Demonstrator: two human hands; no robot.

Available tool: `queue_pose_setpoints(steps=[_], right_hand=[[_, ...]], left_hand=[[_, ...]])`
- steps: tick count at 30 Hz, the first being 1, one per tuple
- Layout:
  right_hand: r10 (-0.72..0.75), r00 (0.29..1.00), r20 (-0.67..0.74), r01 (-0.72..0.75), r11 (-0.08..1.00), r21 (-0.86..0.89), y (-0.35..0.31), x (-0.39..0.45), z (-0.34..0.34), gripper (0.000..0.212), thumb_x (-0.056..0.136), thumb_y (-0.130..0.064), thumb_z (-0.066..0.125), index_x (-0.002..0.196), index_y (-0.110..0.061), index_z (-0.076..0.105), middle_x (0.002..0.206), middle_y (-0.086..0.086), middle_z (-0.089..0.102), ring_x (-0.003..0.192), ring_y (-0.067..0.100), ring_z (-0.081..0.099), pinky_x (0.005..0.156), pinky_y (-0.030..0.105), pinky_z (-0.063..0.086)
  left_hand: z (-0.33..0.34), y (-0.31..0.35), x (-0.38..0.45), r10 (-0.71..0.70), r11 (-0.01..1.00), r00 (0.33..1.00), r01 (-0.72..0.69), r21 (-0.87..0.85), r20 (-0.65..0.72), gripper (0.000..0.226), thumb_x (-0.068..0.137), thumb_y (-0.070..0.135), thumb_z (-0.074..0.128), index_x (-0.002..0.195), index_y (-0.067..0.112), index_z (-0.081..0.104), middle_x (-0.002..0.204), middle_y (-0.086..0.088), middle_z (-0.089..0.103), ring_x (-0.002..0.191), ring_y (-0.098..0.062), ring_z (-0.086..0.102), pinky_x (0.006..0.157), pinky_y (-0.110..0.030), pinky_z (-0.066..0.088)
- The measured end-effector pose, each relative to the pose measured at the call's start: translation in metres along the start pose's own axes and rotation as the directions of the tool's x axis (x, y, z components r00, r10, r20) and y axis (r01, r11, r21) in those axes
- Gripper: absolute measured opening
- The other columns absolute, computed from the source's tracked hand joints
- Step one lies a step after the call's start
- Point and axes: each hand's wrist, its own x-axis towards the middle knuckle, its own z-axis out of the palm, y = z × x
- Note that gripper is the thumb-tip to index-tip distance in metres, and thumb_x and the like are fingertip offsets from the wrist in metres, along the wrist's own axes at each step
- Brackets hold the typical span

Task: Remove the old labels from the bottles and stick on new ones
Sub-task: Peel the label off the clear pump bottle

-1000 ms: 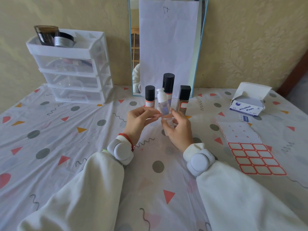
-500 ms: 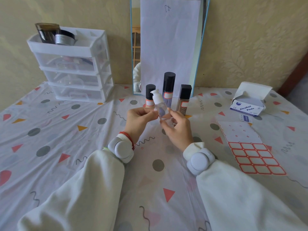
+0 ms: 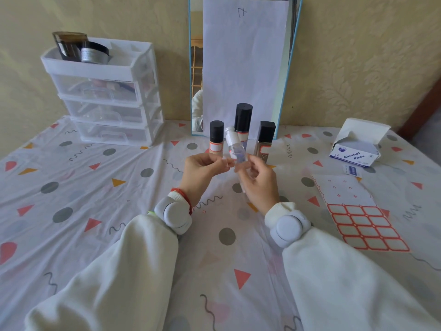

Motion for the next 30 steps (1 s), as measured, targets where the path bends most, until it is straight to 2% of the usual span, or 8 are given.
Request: queue_pose_setpoints(steps=[3,8,13,16,20,23,25,30], right_hand=[[0.037,0.999,0.018,-0.039,0.996,0.081,-0.003,-0.0017,0.0014,0.038,0.092,-0.031,0.062,0.121,-0.008,0.061,0.098,0.009,0.072,0.091,0.023,0.069,0.08,0.049,0.056],[0.085,0.995,0.052,-0.094,0.976,0.198,-0.004,-0.0029,0.0006,0.028,0.097,-0.015,0.051,0.123,-0.007,0.059,0.097,0.012,0.072,0.09,0.024,0.071,0.081,0.05,0.056],[0.124,0.981,0.152,-0.163,0.947,0.276,-0.0073,-0.0035,0.0024,0.032,0.098,-0.008,0.043,0.127,-0.007,0.056,0.096,0.009,0.071,0.082,0.019,0.072,0.077,0.033,0.058],[0.113,0.983,0.144,-0.145,0.961,0.237,-0.0062,-0.0028,0.0031,0.033,0.098,-0.011,0.049,0.13,-0.004,0.052,0.096,0.008,0.07,0.085,0.019,0.071,0.083,0.038,0.057],[0.094,0.988,0.122,-0.114,0.979,0.167,-0.0036,-0.0029,0.004,0.037,0.093,-0.018,0.061,0.127,-0.008,0.052,0.096,0.0,0.069,0.091,0.016,0.069,0.086,0.034,0.057],[0.056,0.989,0.135,-0.071,0.992,0.106,-0.0018,-0.0032,0.0038,0.043,0.09,-0.024,0.066,0.129,-0.014,0.051,0.105,-0.006,0.063,0.102,0.011,0.063,0.087,0.019,0.053],[0.042,0.988,0.148,-0.056,0.994,0.091,-0.0017,-0.0033,0.0035,0.044,0.09,-0.025,0.066,0.129,-0.015,0.05,0.109,-0.001,0.064,0.104,0.011,0.061,0.089,0.018,0.051],[-0.015,0.992,0.123,0.007,0.998,0.067,-0.0017,-0.0039,0.0021,0.041,0.088,-0.023,0.069,0.124,-0.017,0.052,0.102,-0.001,0.064,0.094,-0.001,0.06,0.078,0.004,0.045]], left_hand=[[0.0006,0.0,0.0003,0.016,1.0,1.0,-0.016,0.012,-0.015,0.015,0.083,-0.003,0.066,0.07,0.003,0.069,0.071,-0.008,0.072,0.071,-0.017,0.069,0.071,-0.022,0.055],[-0.0002,0.0004,0.0004,0.025,0.999,0.999,-0.025,0.029,-0.019,0.011,0.083,-0.002,0.067,0.075,0.005,0.065,0.066,-0.001,0.07,0.064,-0.015,0.066,0.069,-0.025,0.056],[-0.0007,0.0032,0.0002,0.033,0.999,0.997,-0.031,0.037,-0.063,0.008,0.082,-0.005,0.067,0.081,0.001,0.064,0.069,-0.006,0.065,0.056,-0.013,0.061,0.06,-0.024,0.053],[0.0003,0.0049,-0.0002,0.059,0.998,0.994,-0.055,0.044,-0.094,0.008,0.081,-0.003,0.07,0.077,0.001,0.064,0.067,-0.007,0.064,0.054,-0.012,0.059,0.059,-0.024,0.052],[0.0019,0.0038,-0.0014,0.112,0.99,0.99,-0.103,0.099,-0.087,0.007,0.08,-0.002,0.072,0.079,-0.006,0.067,0.07,-0.008,0.066,0.054,-0.012,0.059,0.058,-0.023,0.051],[0.001,0.0029,-0.0007,0.134,0.985,0.985,-0.12,0.126,-0.113,0.005,0.08,-0.003,0.071,0.079,-0.006,0.066,0.07,-0.008,0.066,0.054,-0.011,0.059,0.057,-0.022,0.051],[0.0004,0.002,0.0003,0.129,0.985,0.986,-0.115,0.126,-0.11,0.004,0.08,-0.004,0.07,0.078,-0.005,0.066,0.07,-0.006,0.066,0.055,-0.011,0.059,0.058,-0.022,0.052],[0.0008,-0.0002,0.0002,0.076,0.995,0.995,-0.071,0.074,-0.068,0.006,0.079,-0.004,0.071,0.074,0.0,0.071,0.062,0.0,0.069,0.056,-0.013,0.063,0.061,-0.022,0.054]])
